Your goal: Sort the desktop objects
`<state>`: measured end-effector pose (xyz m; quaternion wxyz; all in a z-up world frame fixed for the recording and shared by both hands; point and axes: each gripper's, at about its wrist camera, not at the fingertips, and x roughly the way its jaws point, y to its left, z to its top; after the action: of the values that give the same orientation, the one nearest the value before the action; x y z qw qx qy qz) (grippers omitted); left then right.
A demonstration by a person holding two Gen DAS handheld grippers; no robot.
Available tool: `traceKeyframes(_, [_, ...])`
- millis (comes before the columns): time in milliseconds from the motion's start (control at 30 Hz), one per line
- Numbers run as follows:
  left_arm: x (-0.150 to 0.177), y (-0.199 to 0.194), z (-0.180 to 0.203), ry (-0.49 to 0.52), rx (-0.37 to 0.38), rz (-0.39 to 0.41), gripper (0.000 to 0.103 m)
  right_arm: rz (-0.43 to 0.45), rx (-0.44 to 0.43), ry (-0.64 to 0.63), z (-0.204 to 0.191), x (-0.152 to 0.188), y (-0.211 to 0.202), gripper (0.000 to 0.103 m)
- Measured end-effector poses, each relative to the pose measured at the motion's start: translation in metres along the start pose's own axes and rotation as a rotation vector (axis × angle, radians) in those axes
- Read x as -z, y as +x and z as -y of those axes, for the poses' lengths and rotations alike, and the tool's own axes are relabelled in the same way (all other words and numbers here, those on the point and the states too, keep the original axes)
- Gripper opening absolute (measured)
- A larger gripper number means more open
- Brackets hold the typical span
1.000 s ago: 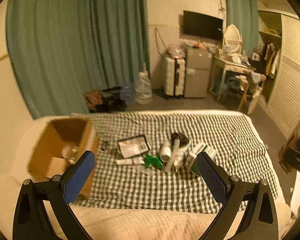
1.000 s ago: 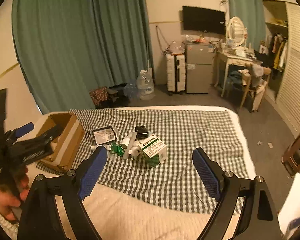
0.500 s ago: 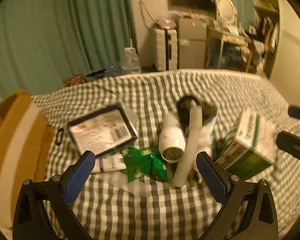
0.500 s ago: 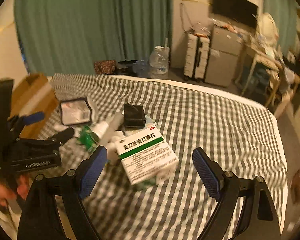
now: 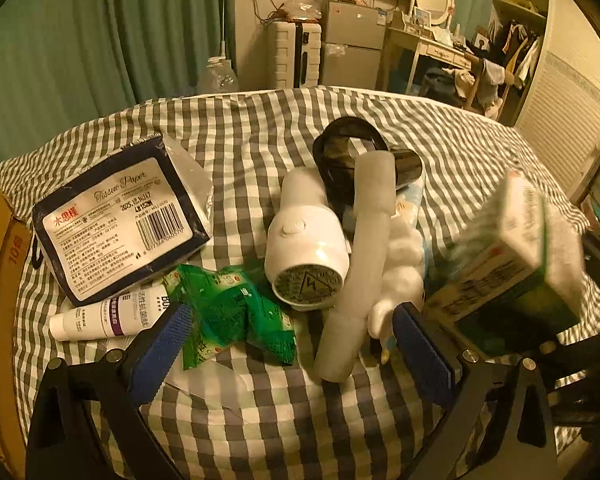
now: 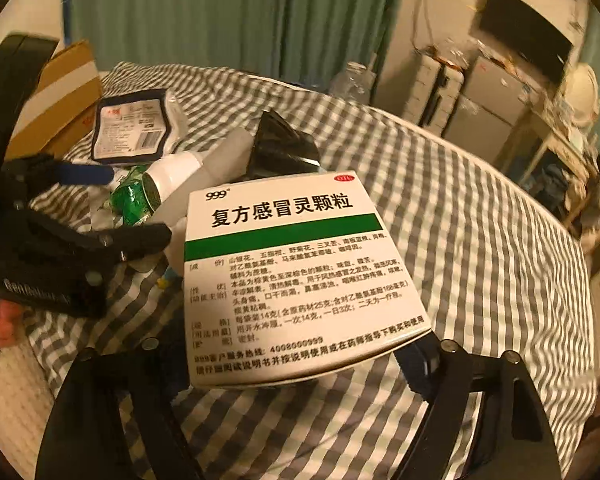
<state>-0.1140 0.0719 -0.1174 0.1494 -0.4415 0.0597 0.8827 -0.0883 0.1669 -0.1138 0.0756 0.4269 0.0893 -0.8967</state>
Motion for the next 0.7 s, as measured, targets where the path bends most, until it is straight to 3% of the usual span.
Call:
traceKeyframes(100, [0.002,0.000,0.006,0.020,-0.015,-0.009,0.103,-0.033,0.002,0.079,0.012,0.016,-0.017,0.081])
traceKeyframes(167, [0.000,0.002,0.019,0.062,-0.027,-0.028,0.095,-0.050,0.014,0.126,0.022,0.027,-0.027,0.081])
traceKeyframes(200, [-0.001,0.002,0.026,0.086,-0.029,-0.034,0.087,-0.053,0.008,0.166,0.030,0.034,-0.035,0.082])
traceKeyframes(267, [-0.005,0.007,0.046,0.187,-0.049,-0.085,0.083,-0.065,-0.007,0.225,0.043,0.040,-0.048,0.082])
traceKeyframes(333, [-0.002,0.025,0.066,0.310,-0.084,-0.183,0.087,-0.044,-0.006,0.290,0.054,0.045,-0.064,0.082])
traceKeyframes(367, [0.002,0.033,0.078,0.395,-0.148,-0.180,0.088,-0.026,-0.012,0.325,0.059,0.047,-0.073,0.082])
traceKeyframes(433, [0.001,0.032,0.085,0.423,-0.152,-0.160,0.085,0.000,-0.023,0.373,0.066,0.050,-0.089,0.082])
traceKeyframes(467, [-0.002,0.030,0.087,0.423,-0.149,-0.163,0.081,0.013,-0.030,0.393,0.068,0.051,-0.096,0.082])
traceKeyframes(500, [-0.005,0.027,0.089,0.427,-0.167,-0.156,0.065,0.024,-0.032,0.399,0.070,0.052,-0.100,0.082])
traceKeyframes(533, [-0.006,0.024,0.091,0.437,-0.191,-0.140,0.039,0.041,-0.039,0.407,0.072,0.053,-0.106,0.082])
traceKeyframes(600, [-0.009,0.017,0.099,0.456,-0.228,-0.122,0.017,0.048,-0.055,0.418,0.076,0.055,-0.110,0.082])
traceKeyframes(700, [-0.014,0.004,0.101,0.414,-0.212,-0.107,0.016,0.073,-0.092,0.469,0.085,0.056,-0.112,0.082])
